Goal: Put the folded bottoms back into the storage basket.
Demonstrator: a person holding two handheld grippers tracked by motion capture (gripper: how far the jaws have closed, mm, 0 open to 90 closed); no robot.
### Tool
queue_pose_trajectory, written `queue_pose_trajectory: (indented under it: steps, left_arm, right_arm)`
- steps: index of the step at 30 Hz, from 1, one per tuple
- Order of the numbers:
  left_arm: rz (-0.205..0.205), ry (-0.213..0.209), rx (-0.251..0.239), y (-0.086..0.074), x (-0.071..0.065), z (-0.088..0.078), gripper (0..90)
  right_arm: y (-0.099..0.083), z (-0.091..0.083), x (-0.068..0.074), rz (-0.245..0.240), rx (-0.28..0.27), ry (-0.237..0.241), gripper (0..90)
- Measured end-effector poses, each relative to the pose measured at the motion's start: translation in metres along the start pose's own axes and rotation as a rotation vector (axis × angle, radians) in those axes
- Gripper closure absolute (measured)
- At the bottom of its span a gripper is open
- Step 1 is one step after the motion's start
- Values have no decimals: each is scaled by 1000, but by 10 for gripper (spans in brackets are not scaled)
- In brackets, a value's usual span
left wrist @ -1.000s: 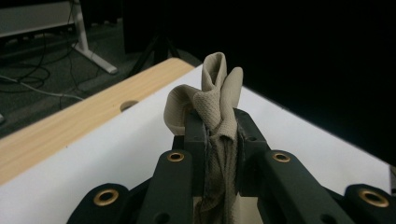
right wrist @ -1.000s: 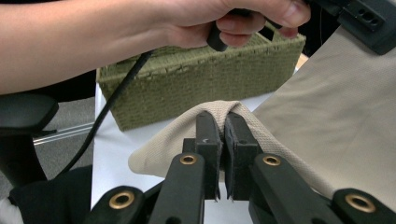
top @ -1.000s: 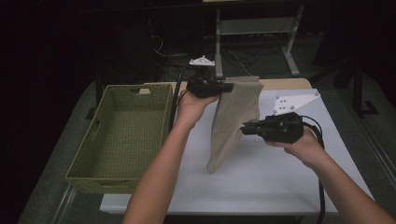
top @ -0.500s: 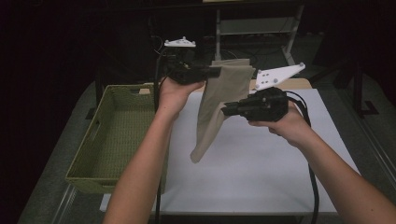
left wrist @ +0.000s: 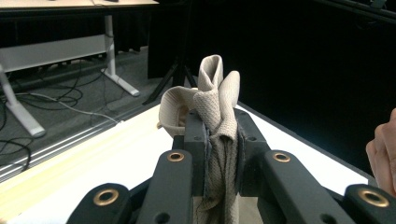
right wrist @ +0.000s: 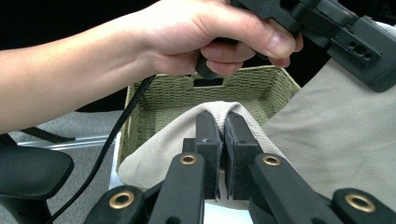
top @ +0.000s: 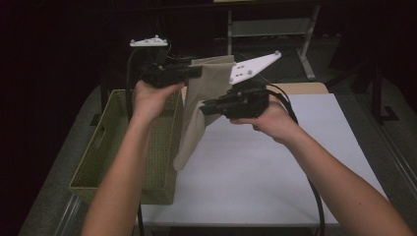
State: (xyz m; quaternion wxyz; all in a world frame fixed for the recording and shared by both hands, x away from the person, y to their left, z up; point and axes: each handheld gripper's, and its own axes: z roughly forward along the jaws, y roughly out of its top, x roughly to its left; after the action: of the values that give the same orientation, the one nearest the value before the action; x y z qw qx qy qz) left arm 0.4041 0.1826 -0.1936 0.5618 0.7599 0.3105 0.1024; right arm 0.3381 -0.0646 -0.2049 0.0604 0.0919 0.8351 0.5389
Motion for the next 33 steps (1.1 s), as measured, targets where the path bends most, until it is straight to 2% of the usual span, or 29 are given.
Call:
queue_pose_trajectory:
  steps: [4, 12, 17, 23, 26, 33]
  left_arm:
    - [-14, 12, -16, -7, 18, -21, 779]
    - [3, 56, -16, -16, 48, -67, 779]
    - [1, 86, -13, -26, 66, -90, 779]
    - [-14, 126, 0, -42, 91, -109, 779]
    - [-19, 136, -10, -51, 100, -117, 779]
    - [-42, 160, -37, -76, 120, -121, 778]
  right_arm:
    - [11, 25, 2, -9, 11, 21, 844]
    - [32, 74, 8, -19, 23, 50, 843]
    - [41, 107, 13, -23, 38, 66, 843]
    - [45, 141, 18, -28, 68, 77, 843]
    - [44, 157, 20, -29, 84, 79, 843]
    - [36, 191, 23, -10, 97, 96, 843]
